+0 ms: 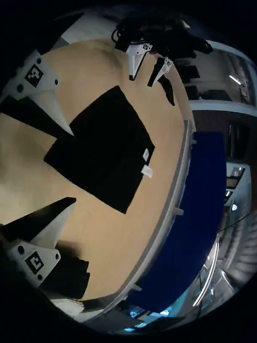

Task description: Fold towel

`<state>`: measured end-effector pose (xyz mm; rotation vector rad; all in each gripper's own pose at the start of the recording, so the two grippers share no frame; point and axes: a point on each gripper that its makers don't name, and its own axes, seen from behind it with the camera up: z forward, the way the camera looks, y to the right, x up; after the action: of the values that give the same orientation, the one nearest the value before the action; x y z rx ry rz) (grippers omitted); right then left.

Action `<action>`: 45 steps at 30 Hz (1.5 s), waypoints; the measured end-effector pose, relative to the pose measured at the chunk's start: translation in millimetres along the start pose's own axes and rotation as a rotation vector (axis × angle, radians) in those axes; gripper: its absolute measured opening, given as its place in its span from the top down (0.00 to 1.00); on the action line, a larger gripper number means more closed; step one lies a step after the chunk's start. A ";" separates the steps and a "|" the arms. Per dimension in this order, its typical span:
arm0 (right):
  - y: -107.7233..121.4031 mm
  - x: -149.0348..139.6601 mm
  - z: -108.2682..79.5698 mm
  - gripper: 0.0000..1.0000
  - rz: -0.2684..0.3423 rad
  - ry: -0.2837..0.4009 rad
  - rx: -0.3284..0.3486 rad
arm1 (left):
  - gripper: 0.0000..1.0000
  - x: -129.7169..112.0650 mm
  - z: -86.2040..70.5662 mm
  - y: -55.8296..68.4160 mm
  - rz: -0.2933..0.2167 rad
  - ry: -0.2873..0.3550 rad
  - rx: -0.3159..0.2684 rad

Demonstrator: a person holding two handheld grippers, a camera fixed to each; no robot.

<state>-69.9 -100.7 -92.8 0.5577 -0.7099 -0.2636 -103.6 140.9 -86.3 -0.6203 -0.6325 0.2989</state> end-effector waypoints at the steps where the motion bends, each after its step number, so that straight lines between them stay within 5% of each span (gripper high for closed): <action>1: -0.2 -2.9 1.5 0.00 0.000 -0.004 0.002 | 0.06 -2.8 1.9 1.4 0.000 -0.007 -0.005; 25: -6.0 -52.6 29.0 0.01 0.009 -0.094 0.040 | 0.07 -49.8 35.3 26.4 0.035 -0.172 -0.099; 45: -20.5 -71.8 40.0 0.43 0.026 -0.131 0.078 | 0.29 -53.7 40.1 35.3 0.003 -0.202 -0.109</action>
<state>-150.5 -103.8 -118.5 0.6086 -0.8571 -0.2506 -173.0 162.7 -107.4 -0.7006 -0.8457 0.3341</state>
